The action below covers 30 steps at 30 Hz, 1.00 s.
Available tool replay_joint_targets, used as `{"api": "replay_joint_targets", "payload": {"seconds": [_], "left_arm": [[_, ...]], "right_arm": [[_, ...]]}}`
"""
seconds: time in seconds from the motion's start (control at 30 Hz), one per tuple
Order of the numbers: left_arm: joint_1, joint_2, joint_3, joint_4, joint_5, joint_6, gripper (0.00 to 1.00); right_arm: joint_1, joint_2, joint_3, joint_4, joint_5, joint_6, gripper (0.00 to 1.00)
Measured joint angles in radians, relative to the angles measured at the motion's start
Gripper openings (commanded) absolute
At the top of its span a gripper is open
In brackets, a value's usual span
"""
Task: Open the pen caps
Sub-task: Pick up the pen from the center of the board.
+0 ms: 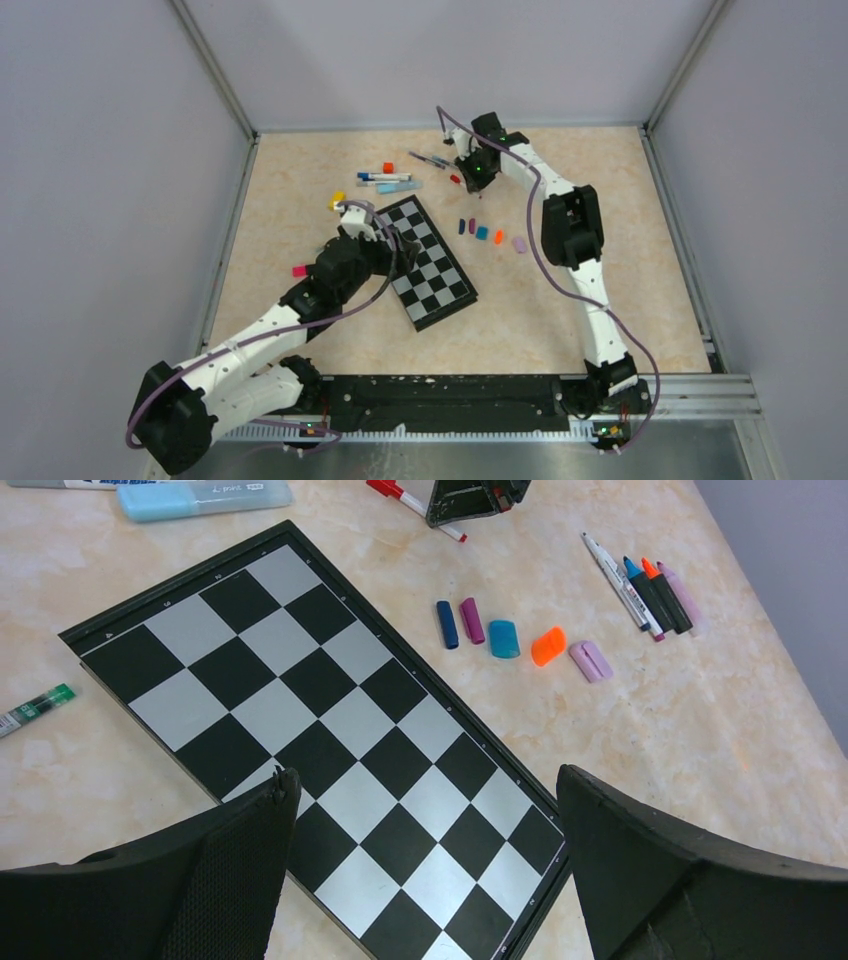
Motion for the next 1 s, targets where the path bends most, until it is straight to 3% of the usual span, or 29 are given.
{"api": "replay_joint_targets", "payload": {"seconds": [0.13,0.27,0.37,0.53,0.87,1.0], "left_arm": [[0.001,-0.016,-0.005,0.001,0.001,-0.002,0.99],[0.001,-0.037,-0.014,0.002,0.012,-0.021,0.99],[0.002,-0.051,-0.032,0.01,0.029,-0.043,0.99],[0.002,-0.072,-0.063,0.026,0.058,-0.089,0.99],[0.002,-0.105,-0.073,0.082,0.141,-0.192,0.99],[0.002,-0.101,-0.105,0.16,0.187,-0.254,0.99]], "right_arm": [[0.0,0.0,0.004,-0.009,0.018,-0.008,0.04],[0.001,0.0,0.009,-0.029,0.043,-0.025,0.2],[0.002,0.0,0.011,-0.051,0.064,-0.039,0.17],[0.002,0.0,0.011,-0.061,0.068,-0.058,0.0],[-0.034,-0.003,0.01,-0.065,-0.006,-0.057,0.0],[-0.078,-0.069,-0.101,-0.05,-0.093,-0.048,0.0]]}}
